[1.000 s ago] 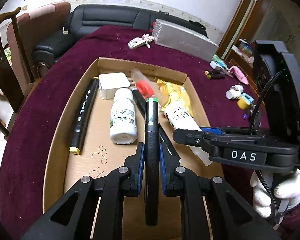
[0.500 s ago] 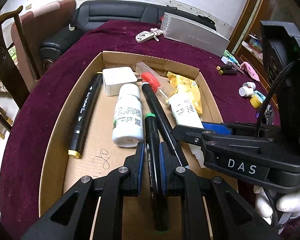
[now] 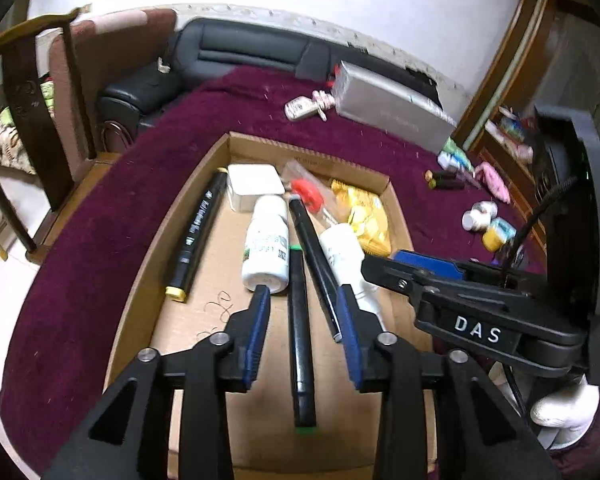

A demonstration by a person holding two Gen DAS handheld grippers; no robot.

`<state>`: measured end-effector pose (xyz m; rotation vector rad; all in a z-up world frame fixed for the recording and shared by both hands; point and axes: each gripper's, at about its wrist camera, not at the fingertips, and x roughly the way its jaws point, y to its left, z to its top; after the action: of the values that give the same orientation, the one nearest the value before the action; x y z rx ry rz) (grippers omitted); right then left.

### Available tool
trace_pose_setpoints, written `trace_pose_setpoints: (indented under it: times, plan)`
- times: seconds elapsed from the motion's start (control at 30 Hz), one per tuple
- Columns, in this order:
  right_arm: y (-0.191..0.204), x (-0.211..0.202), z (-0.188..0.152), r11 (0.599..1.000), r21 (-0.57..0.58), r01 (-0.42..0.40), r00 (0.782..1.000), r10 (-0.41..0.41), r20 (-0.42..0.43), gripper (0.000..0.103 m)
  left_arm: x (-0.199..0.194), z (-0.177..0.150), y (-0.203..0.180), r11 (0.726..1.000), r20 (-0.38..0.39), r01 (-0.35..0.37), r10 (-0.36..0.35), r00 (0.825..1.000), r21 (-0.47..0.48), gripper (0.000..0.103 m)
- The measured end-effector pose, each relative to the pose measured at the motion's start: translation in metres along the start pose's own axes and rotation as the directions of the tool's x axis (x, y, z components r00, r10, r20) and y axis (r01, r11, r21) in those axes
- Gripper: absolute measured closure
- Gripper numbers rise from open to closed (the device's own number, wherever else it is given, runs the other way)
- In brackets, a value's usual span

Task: Organize objects
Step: 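Carry marker and spray bottle into the box and open both grippers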

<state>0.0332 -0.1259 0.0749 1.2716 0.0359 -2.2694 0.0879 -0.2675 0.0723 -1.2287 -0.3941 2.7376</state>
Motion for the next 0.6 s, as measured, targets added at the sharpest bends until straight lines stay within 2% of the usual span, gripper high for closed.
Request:
trace_pose_setpoints:
  times: [0.1,0.27,0.4,0.6]
  plan:
    - [0.003,-0.018,-0.004,0.999,-0.023,0.029,0.998,-0.028,0.051,0.056,-0.02,-0.001,-0.001,0.999,0.067,0.01,-0.008,0.998,-0.034,0.073]
    - [0.005,-0.046,-0.014,0.993,-0.069,0.098,0.987,-0.088,0.133,0.054,-0.044,-0.002,-0.012,0.999,0.157,0.012,-0.005,0.988,-0.041,0.071]
    - [0.005,-0.068,-0.022,0.983,-0.088,0.162,0.969,-0.141,0.203,0.047,-0.052,-0.004,-0.025,1.0,0.185,0.005,-0.001,0.983,-0.024,0.067]
    - [-0.009,-0.094,-0.031,0.967,-0.072,0.246,0.936,-0.218,0.276,0.044,-0.05,-0.009,-0.045,1.0,0.184,0.001,-0.002,0.983,0.005,0.066]
